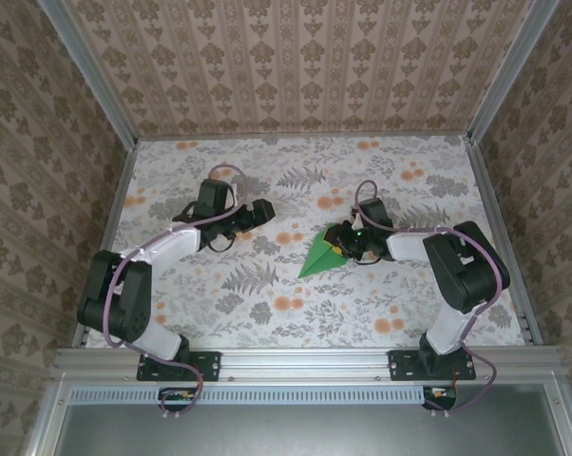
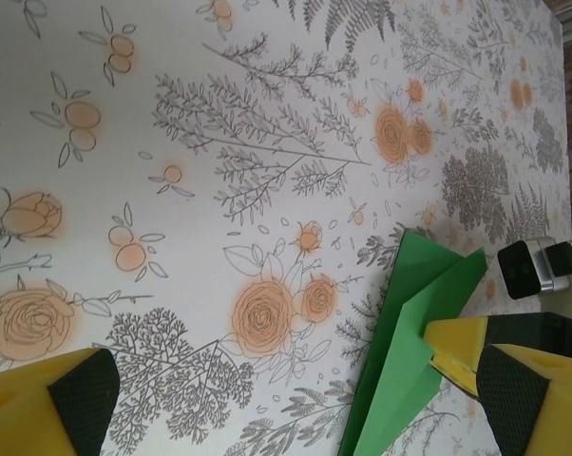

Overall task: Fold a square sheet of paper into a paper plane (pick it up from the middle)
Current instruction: Pick up the paper from the center of the table, then turn over the square sheet of paper at the center of the table.

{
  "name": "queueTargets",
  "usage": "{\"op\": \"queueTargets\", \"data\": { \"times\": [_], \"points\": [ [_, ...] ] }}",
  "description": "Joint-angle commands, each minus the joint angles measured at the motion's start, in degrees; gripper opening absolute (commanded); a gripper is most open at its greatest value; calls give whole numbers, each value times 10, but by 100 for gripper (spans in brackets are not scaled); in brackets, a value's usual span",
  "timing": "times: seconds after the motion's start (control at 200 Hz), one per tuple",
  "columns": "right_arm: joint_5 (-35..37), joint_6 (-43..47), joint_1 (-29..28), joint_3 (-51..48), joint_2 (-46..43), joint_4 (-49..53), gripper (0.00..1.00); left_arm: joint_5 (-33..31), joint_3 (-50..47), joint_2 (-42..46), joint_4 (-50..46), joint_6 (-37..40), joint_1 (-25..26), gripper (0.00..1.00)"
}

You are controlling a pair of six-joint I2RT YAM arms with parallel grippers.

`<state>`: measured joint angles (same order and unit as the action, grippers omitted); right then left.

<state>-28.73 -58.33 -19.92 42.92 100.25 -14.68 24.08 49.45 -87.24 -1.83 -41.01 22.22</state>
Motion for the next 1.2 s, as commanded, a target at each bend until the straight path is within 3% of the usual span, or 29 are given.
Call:
{"op": "queueTargets", "data": {
  "times": [0.0,0.12,0.215,0.435,0.635,0.74,0.91,1.055,1.195],
  "points": [
    [-6,-22,-9,-9,17,-58,27,44,-14,17,14,-19,-10,100],
    [2,-31,-8,-26,3,-99,12,81,-25,16,22,-29,-12,100],
    [-8,-18,-7,-16,-24,-100,7,122,-30,14,33,-35,-12,100],
    [-128,-17,3,49,-64,-140,5,247,-45,23,136,-109,-10,100],
    [-174,-81,5,99,-63,-186,5,271,-52,32,223,-165,3,100],
    [-186,-125,3,112,-50,-234,5,291,-55,13,317,-222,20,100],
    [-197,-175,3,116,-33,-291,5,295,-69,-53,560,-388,36,100],
    [-199,-179,2,113,-32,-292,6,284,-69,-133,736,-499,36,84],
    [-200,-172,3,109,-29,-279,6,278,-66,-158,738,-495,36,66]
  ]
}}
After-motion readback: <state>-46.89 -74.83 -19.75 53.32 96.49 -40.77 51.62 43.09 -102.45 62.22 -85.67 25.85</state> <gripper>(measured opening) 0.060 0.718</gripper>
